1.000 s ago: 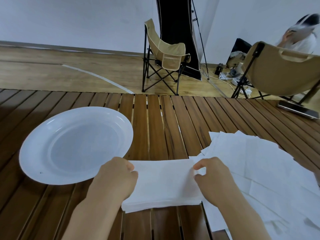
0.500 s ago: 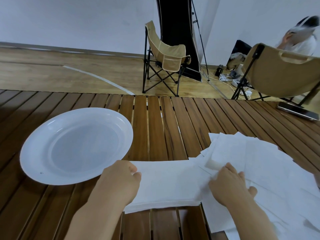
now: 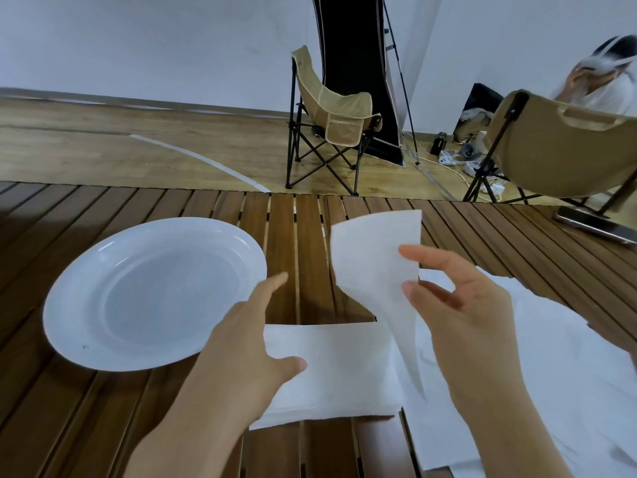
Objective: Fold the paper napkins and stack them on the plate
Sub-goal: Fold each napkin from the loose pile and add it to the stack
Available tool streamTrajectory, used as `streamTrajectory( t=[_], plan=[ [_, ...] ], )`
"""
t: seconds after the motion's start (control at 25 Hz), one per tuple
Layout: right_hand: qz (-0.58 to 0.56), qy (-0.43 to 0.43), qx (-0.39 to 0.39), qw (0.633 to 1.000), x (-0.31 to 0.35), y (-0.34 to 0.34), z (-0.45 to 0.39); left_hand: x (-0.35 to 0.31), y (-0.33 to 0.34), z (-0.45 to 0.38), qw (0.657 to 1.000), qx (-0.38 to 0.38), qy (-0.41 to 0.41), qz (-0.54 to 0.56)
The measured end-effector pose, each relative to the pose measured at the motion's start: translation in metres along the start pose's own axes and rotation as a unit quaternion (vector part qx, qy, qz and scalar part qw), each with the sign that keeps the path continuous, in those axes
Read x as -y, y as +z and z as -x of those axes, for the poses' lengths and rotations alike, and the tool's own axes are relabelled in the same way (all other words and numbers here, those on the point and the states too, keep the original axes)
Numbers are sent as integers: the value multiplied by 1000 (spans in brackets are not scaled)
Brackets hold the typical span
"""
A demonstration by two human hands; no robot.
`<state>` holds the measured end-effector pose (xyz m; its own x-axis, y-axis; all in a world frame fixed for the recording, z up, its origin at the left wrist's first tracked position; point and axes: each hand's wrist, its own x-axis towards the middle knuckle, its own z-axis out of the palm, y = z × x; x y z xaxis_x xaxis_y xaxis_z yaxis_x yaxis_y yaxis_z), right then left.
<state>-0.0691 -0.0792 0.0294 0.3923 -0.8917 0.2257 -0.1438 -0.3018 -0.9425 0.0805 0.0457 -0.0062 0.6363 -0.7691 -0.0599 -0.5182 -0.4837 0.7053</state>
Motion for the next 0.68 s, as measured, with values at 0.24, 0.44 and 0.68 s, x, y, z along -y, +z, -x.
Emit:
streamTrajectory(
  t=[0.24,0.44,0.68],
  plan=[
    [-305,111,28,945,12,-10,2,-7,-8,-3,978,23,31,203],
    [-214,162,35,963,8,-17,-1,-7,-10,-4,969,18,35,244],
    [-190,173,106,961,-16,-11,-4,-3,-13,-6,972,-90,13,219]
  ],
)
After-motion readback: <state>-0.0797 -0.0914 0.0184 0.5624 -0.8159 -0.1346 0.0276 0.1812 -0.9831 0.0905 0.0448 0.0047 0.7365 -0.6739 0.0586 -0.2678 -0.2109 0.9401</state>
